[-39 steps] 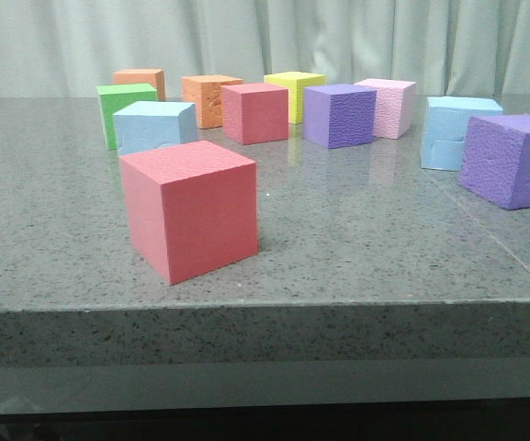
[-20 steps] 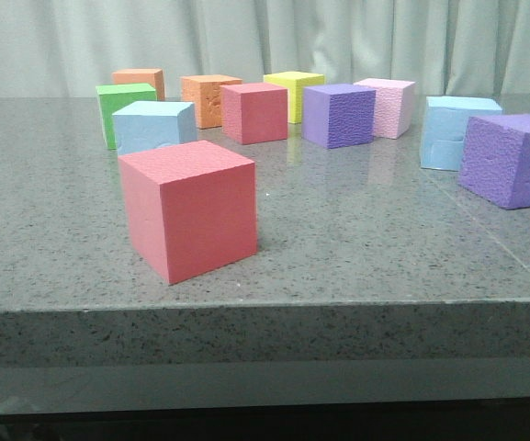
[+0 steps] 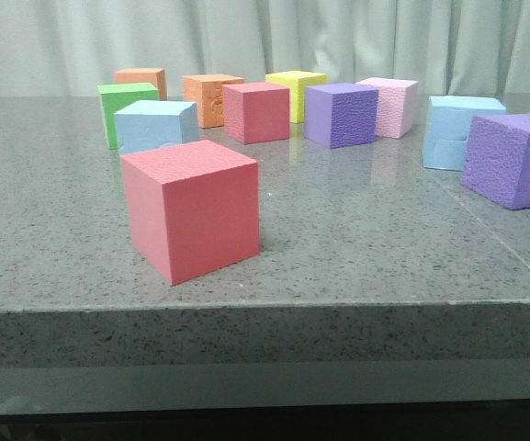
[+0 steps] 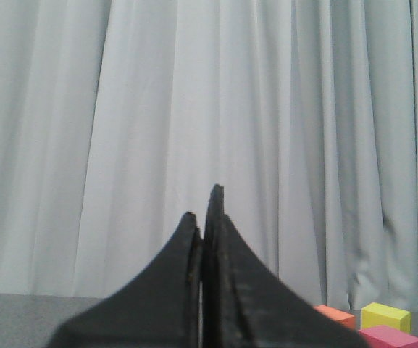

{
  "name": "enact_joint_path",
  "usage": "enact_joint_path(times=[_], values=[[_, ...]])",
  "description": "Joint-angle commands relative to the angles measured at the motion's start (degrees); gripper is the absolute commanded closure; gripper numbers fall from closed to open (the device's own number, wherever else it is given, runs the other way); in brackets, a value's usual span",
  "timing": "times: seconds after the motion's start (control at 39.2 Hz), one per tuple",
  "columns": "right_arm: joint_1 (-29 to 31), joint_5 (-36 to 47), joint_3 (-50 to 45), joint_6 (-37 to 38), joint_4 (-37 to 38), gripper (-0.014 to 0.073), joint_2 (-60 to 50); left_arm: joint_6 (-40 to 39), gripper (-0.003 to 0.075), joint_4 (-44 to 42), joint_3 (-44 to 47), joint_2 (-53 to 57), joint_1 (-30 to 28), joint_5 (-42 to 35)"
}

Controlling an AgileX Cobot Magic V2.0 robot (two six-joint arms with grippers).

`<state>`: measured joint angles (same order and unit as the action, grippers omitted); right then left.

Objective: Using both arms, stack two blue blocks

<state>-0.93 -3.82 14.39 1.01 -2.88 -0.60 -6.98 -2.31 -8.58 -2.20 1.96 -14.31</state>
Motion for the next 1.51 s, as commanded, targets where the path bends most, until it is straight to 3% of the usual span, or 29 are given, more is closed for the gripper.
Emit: enact_joint_path(times=[0.0, 0.15, 0.31, 0.46, 0.79, 1.48], values=[[-0.4, -0.1, 6.5, 0.1, 0.4, 0.0662, 1.3, -0.3, 0.0741, 0.1, -6.7, -5.3, -0.1, 2.3], [-0.4, -11.8, 16.5, 0.1, 0.4, 0.0662, 9.9, -0.3, 0.0741, 0.0, -15.8, -14.2, -0.1, 11.0], [-0.4, -24.6, 26.4, 0.1, 0.4, 0.0662, 20.5, -0.3, 0.0741, 0.0, -25.0, -21.8, -0.1, 26.0], [-0.4, -29.4, 31.3, 0.1, 0.4, 0.0662, 28.0, -0.3, 0.0741, 0.0, -32.1, -28.3, -0.1, 36.3], [-0.4, -28.6, 31.7, 0.1, 0.4, 0.0662, 31.6, -0.3, 0.0741, 0.0, -33.4, -33.3, -0.1, 32.3], [-0.4, -27.2, 31.7, 0.1, 0.4, 0.0658, 31.6, -0.3, 0.0738, 0.5, -33.4, -33.3, -0.1, 31.5]])
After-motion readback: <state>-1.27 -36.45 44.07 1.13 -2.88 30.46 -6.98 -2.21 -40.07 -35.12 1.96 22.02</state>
